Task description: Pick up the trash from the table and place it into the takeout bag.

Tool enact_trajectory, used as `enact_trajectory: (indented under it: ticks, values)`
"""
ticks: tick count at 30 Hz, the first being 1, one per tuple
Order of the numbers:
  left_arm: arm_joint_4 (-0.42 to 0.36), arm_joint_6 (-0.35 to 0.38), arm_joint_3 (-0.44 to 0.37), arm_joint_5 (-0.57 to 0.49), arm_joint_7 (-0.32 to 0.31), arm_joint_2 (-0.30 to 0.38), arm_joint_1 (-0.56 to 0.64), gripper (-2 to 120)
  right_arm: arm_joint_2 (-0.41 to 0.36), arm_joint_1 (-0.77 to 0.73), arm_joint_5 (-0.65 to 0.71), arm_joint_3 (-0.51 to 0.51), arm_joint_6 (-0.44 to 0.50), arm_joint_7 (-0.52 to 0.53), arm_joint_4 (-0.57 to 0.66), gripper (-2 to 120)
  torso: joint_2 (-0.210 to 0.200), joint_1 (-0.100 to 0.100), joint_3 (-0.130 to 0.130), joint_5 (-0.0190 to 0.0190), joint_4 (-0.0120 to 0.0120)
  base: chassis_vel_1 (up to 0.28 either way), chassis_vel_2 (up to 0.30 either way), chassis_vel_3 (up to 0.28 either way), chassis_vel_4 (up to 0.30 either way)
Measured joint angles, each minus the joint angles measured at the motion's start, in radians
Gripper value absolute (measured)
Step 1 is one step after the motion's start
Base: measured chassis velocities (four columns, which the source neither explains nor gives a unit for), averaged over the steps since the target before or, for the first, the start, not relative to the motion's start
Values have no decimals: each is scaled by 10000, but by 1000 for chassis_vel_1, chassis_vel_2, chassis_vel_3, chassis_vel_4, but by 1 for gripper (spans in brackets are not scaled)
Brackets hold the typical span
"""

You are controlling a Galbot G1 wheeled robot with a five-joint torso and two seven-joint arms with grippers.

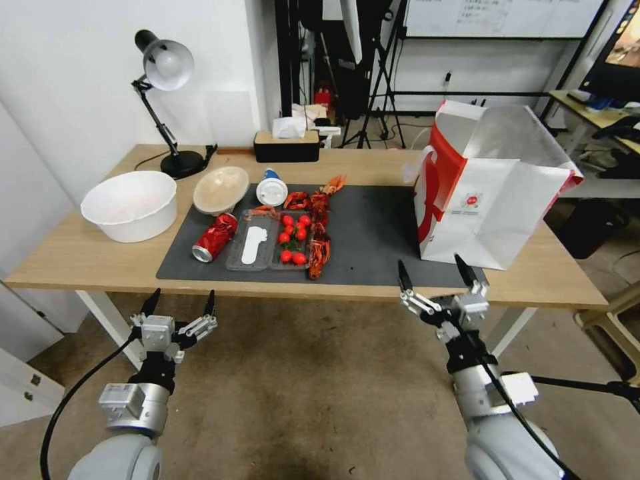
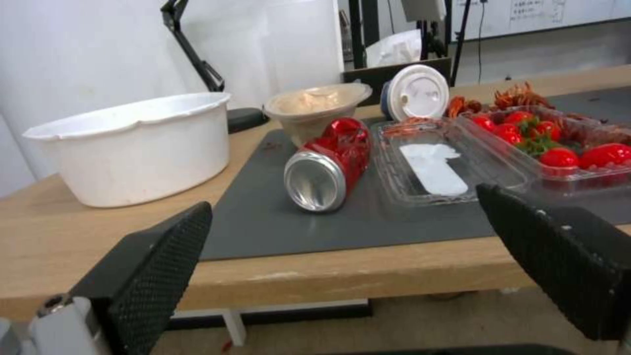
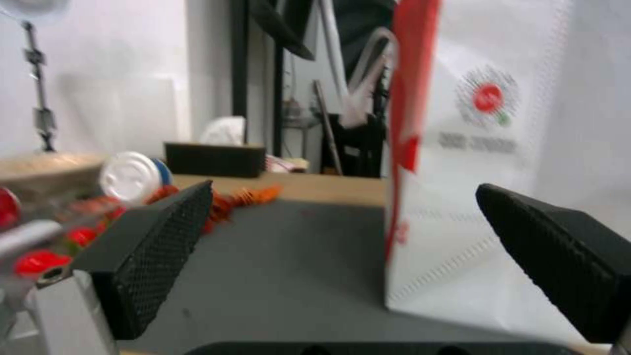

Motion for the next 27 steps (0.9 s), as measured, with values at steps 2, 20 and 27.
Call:
enact_trajectory:
  ticks: [2, 20, 27]
  values:
    - [12, -20, 4, -1, 0, 18, 0, 100, 110, -253, -13, 34, 97, 122, -145, 100, -1, 0, 1, -1, -1, 0, 0, 0, 0]
    - [53, -83, -4, -47, 0, 134, -11, 100, 598, -450, -35, -226, 500, 354, -1017, 100, 0, 0, 1, 1, 0, 0, 0, 0, 0]
    - [140, -112, 6, -49, 0, 173, -36, 100, 699, -453, -119, -276, 490, 415, -1157, 100, 0, -1, 1, 1, 0, 0, 0, 0, 0]
